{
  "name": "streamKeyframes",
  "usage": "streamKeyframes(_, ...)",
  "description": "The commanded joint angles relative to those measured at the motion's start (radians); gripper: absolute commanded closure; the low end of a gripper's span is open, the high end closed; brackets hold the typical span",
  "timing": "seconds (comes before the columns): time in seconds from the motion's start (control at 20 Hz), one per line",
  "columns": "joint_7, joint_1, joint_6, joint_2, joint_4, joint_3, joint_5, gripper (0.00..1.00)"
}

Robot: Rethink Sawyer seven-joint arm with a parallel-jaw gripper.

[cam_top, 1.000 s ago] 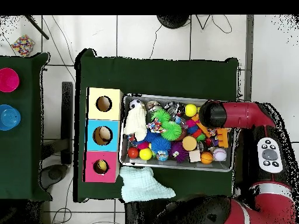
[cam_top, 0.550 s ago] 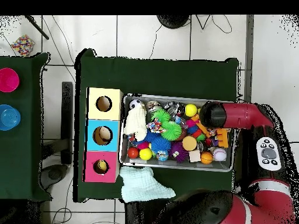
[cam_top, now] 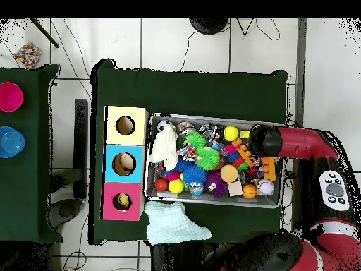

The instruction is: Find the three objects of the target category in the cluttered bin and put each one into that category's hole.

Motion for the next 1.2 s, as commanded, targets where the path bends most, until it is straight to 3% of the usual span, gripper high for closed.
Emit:
streamKeyframes(0.05, -0.237, -0.057, -0.06, 0.14, -0.013, 0.096, -0.067, 0.0)
streamKeyframes(0.65, -0.165, -0.057, 0.005, 0.135, 0.011, 0.089, -0.004, 0.0)
streamKeyframes(0.95, -0.146, -0.084, 0.206, 0.143, 0.028, 0.136, 0.16, 0.0)
streamKeyframes(1.2, -0.152, -0.08, 0.326, 0.152, 0.016, 0.137, 0.249, 0.0)
